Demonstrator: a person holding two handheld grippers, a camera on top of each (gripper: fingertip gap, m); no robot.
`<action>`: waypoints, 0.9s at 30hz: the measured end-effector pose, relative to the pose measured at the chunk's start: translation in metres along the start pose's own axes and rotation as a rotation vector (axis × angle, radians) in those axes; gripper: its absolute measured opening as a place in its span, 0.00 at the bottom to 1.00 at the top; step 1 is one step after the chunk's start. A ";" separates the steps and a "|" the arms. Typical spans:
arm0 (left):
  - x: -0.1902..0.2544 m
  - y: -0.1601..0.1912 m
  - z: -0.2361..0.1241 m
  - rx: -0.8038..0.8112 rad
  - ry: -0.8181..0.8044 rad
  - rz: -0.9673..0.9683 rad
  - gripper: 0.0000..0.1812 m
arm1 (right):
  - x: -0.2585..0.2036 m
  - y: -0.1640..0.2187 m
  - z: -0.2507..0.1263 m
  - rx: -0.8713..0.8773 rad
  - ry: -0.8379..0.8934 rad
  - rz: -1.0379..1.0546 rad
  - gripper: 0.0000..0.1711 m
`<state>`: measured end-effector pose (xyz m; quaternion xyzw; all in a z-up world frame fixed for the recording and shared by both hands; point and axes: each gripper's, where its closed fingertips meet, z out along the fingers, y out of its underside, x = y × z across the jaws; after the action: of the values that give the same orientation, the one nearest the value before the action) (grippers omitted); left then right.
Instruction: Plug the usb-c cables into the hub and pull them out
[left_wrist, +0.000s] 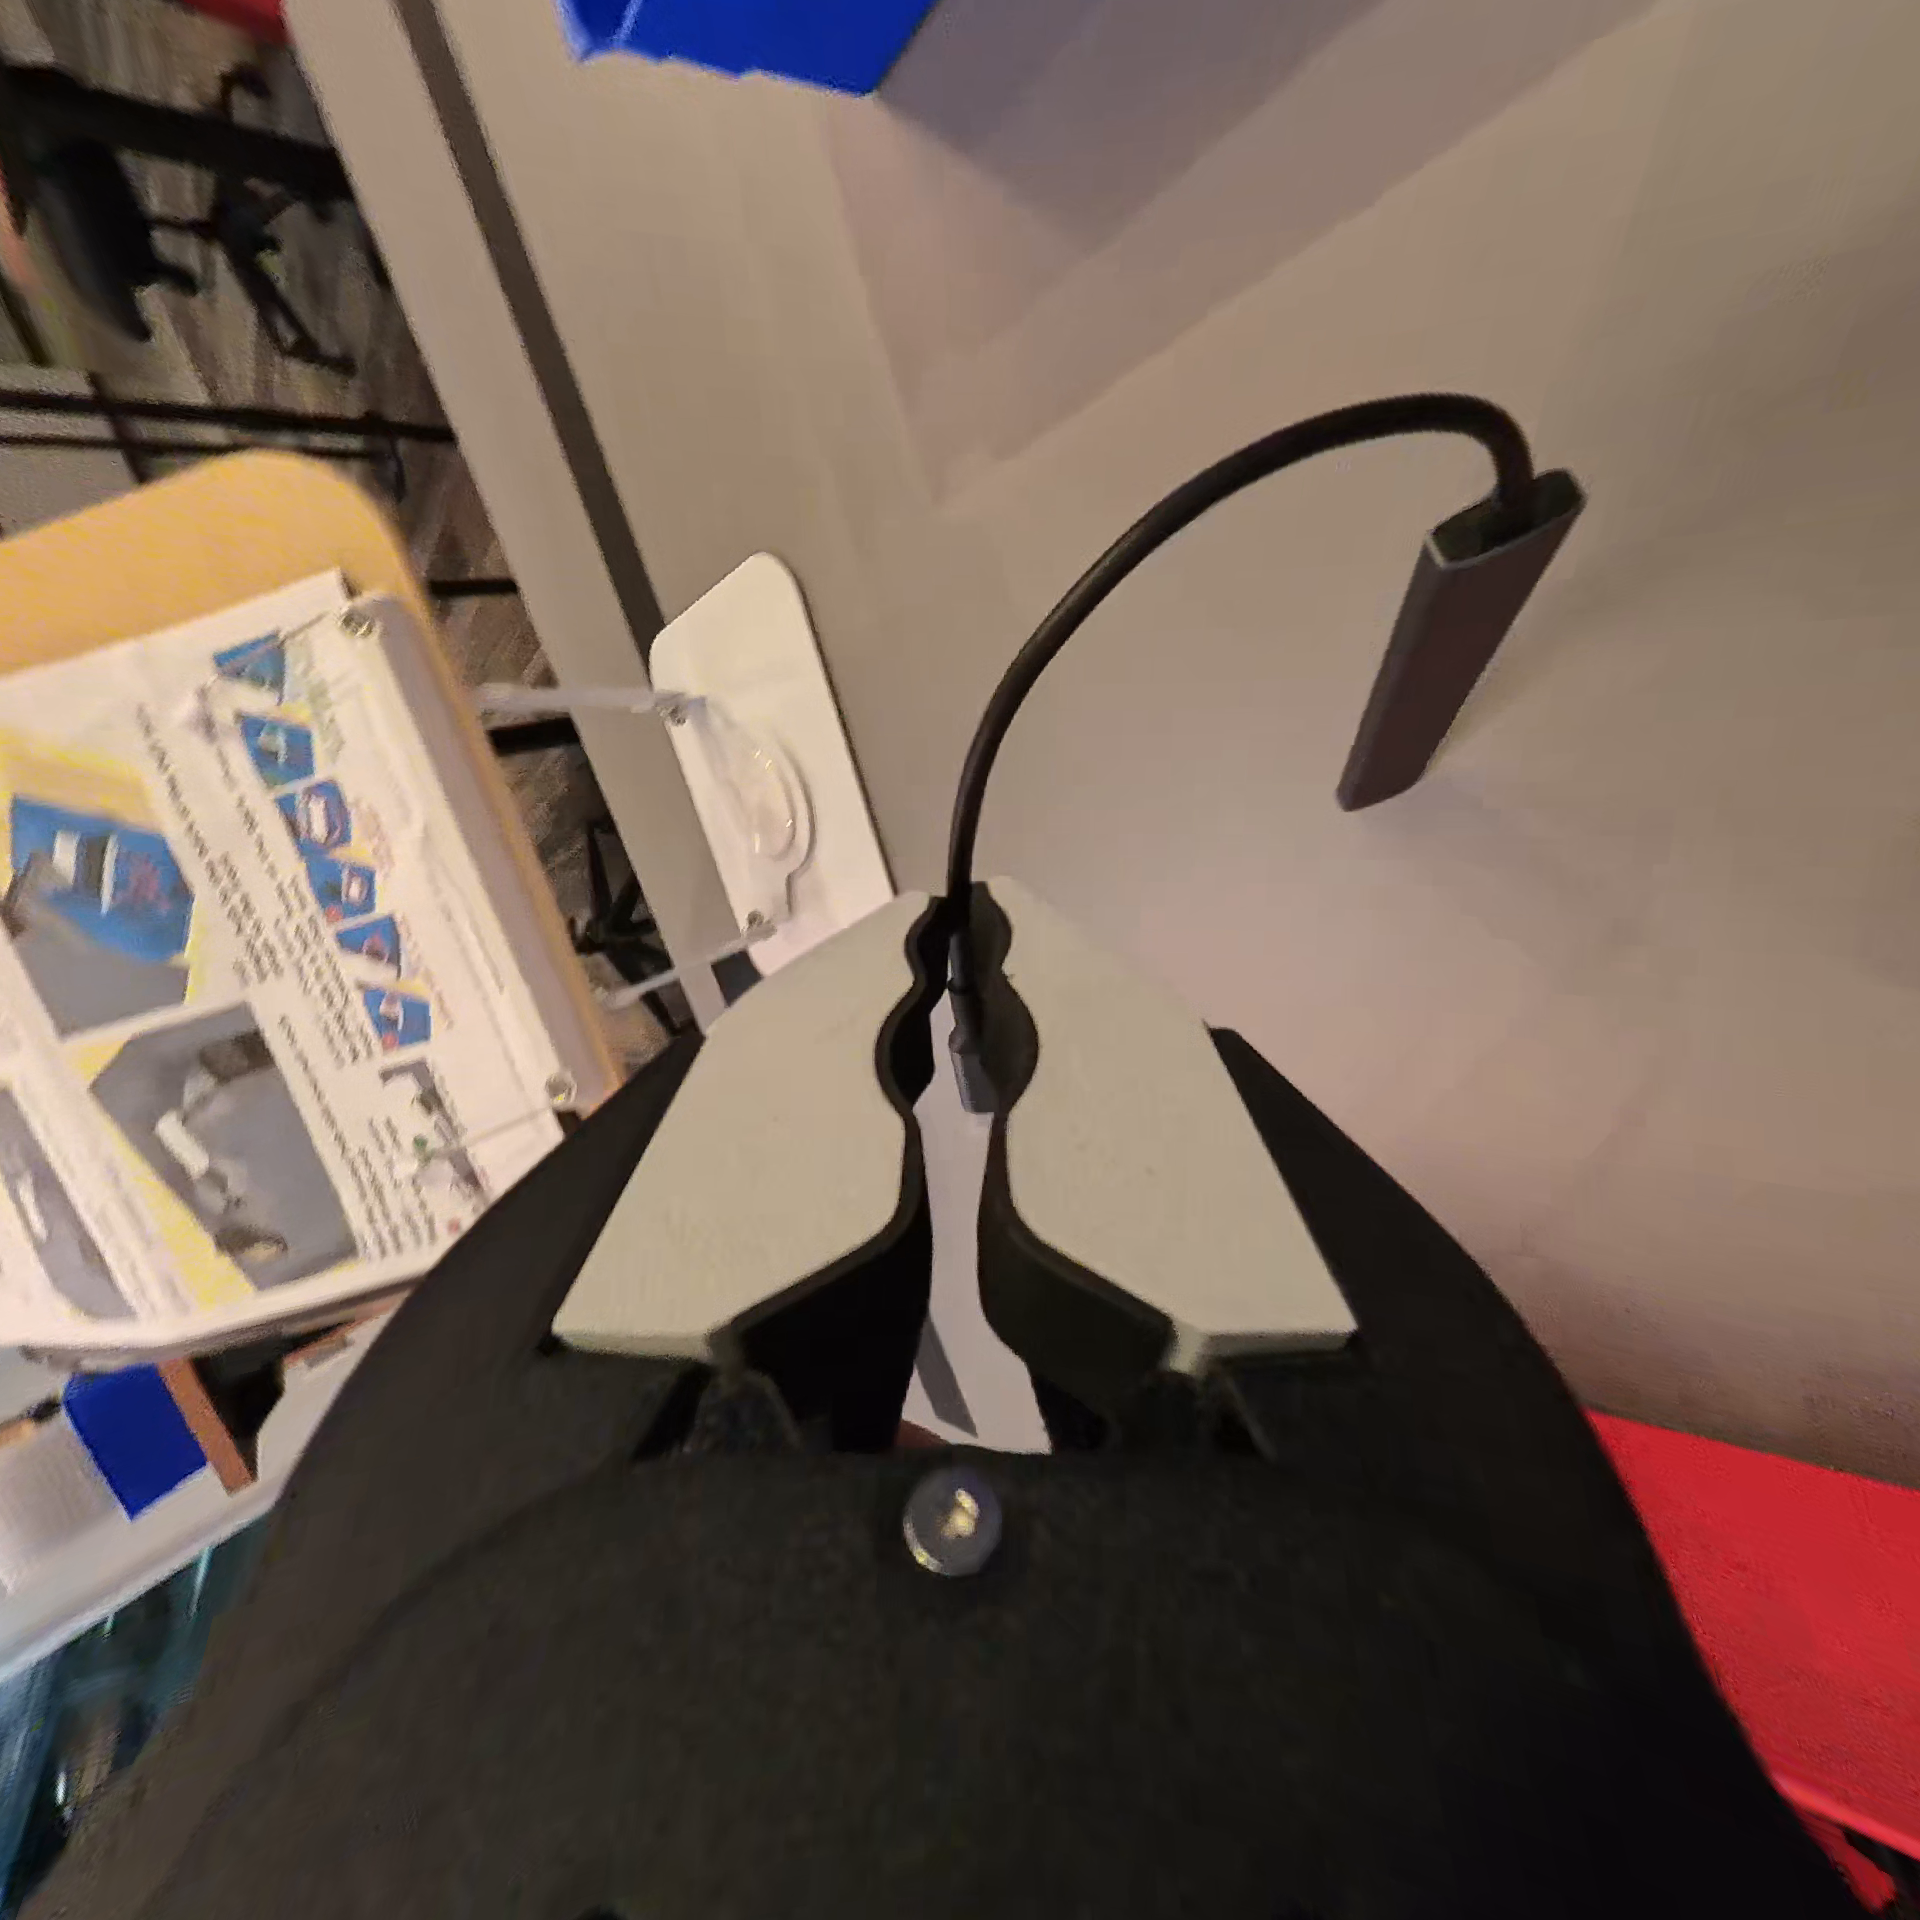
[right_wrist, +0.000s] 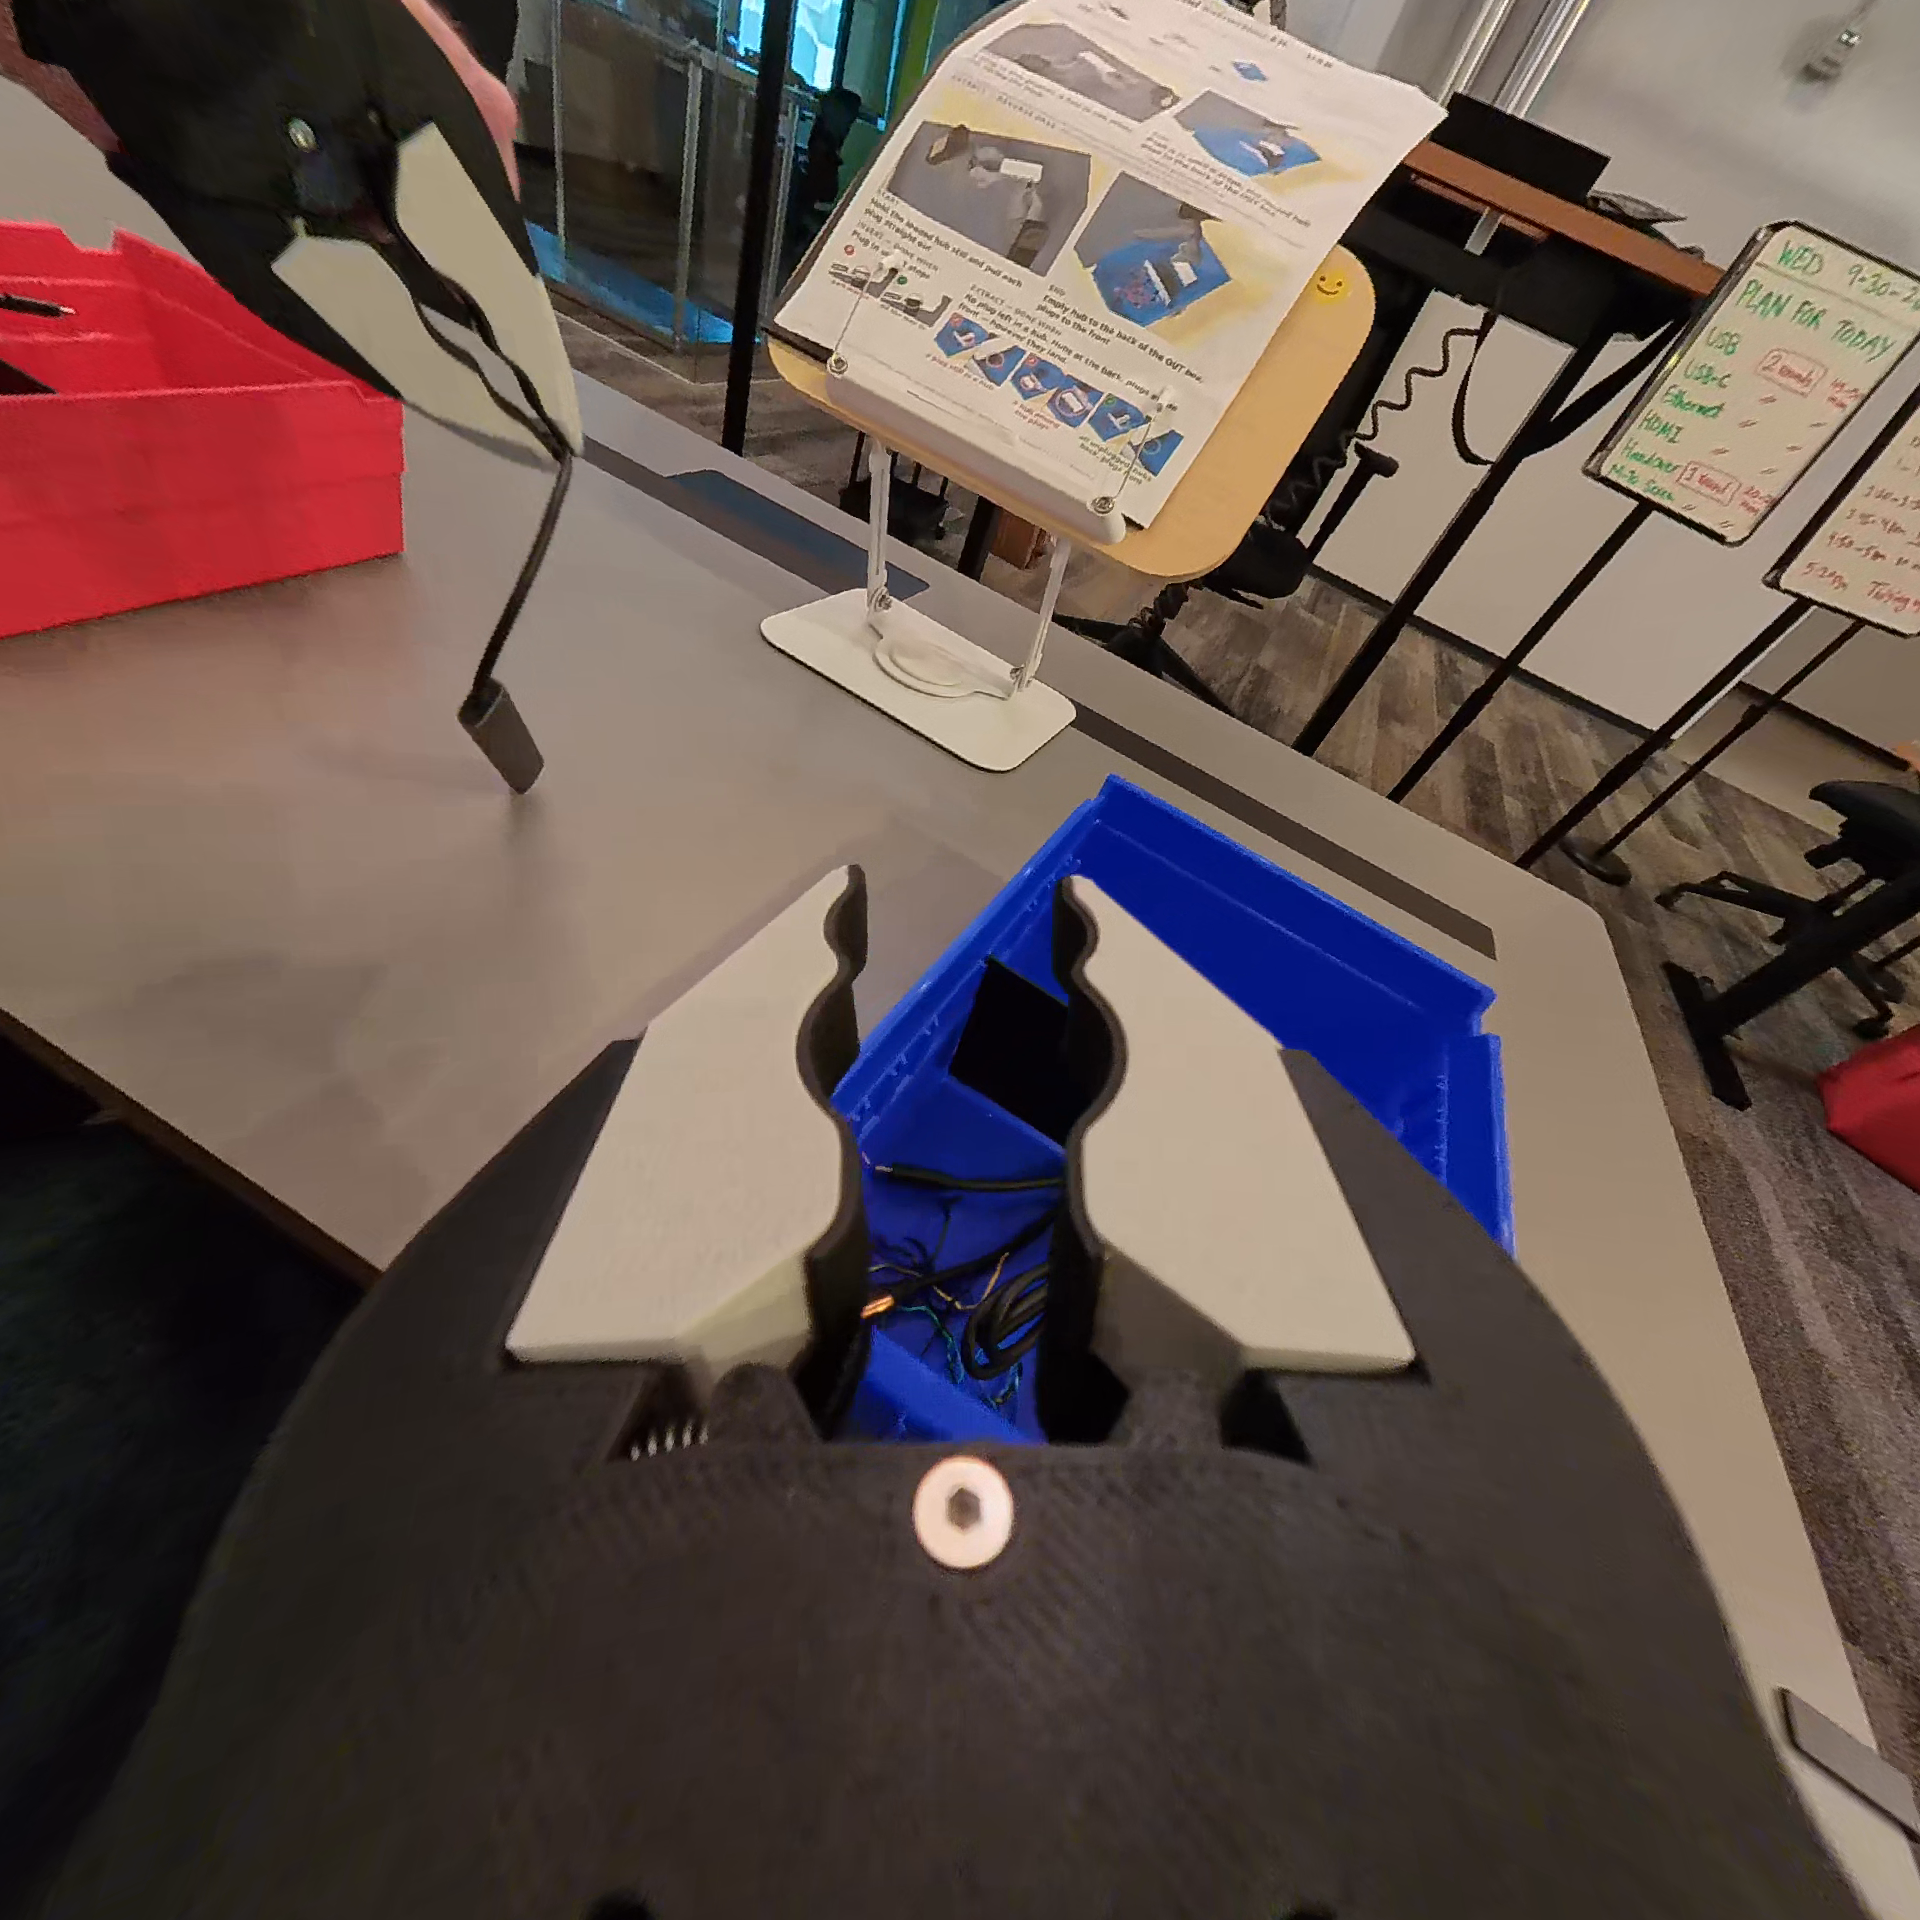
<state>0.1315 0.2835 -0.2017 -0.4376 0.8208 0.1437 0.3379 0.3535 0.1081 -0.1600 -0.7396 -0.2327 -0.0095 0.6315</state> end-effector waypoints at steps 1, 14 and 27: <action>0.004 -0.007 0.004 0.003 0.018 0.020 0.01 | -0.001 0.001 0.000 0.001 -0.003 0.003 0.19; 0.072 -0.059 0.095 -0.022 0.188 0.105 0.02 | -0.017 0.013 0.001 -0.015 -0.043 0.022 0.19; 0.060 -0.033 0.079 0.024 0.229 -0.259 0.32 | -0.016 0.016 0.002 -0.008 -0.052 0.044 0.19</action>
<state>0.1692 0.2695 -0.2986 -0.5491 0.7924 0.0384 0.2629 0.3446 0.1029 -0.1806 -0.7472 -0.2324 0.0226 0.6223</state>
